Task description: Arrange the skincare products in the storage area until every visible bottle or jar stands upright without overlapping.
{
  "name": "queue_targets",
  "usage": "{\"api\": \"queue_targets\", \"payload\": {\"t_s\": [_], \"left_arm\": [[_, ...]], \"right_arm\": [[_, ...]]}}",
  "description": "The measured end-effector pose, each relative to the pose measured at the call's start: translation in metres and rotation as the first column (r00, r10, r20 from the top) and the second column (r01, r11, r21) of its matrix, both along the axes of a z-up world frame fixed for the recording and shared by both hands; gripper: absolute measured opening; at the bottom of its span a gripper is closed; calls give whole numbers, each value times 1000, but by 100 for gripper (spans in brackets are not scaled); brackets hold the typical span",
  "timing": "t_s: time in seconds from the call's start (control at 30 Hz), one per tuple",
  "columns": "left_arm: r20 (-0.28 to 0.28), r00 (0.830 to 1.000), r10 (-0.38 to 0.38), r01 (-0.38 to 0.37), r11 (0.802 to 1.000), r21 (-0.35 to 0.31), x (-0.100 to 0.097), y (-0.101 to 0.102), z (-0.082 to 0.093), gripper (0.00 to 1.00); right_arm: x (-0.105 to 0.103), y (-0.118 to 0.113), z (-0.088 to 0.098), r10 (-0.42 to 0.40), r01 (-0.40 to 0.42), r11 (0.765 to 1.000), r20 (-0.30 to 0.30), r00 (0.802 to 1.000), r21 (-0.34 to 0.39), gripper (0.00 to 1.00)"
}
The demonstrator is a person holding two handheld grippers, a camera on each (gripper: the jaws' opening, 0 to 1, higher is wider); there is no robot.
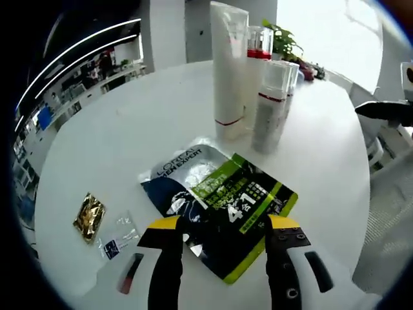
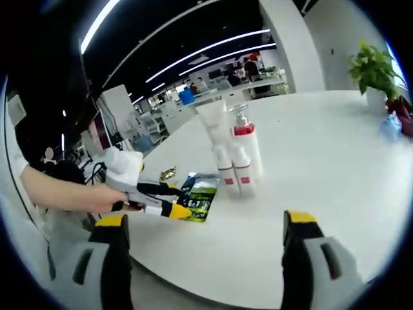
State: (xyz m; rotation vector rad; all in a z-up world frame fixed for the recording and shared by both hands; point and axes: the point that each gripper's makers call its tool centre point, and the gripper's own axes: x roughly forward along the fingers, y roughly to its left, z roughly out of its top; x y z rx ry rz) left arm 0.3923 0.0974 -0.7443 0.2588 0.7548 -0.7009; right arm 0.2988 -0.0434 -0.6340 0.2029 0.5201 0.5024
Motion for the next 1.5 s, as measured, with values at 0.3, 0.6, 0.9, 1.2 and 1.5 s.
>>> {"api": "queue_targets", "payload": {"t_s": [0.3,0.6,0.9,1.2,1.5], "left_arm": [[-5,1000,7,-7,1000,-22,0,-2,1,51],[5,1000,22,-21,999,-50,-1,-1,11,52],[15,998,57,-56,995,-86,-17,12,27,57],[-1,994,109,-108,985,-131,-45,32,39,63],[3,991,136,-134,979,-154,-69,43,53,70]], "right_arm": [[0,0,0,1,-1,1000,-1,1000,0,100],[1,1,1,3,-3,1000,4,1000,2,100],[0,3,3,14,-14,1000,12,1000,-1,100],[-1,4,6,26,-26,1000,25,999,0,100],[-1,-2,11,39,-38,999,44,998,-22,100]]}}
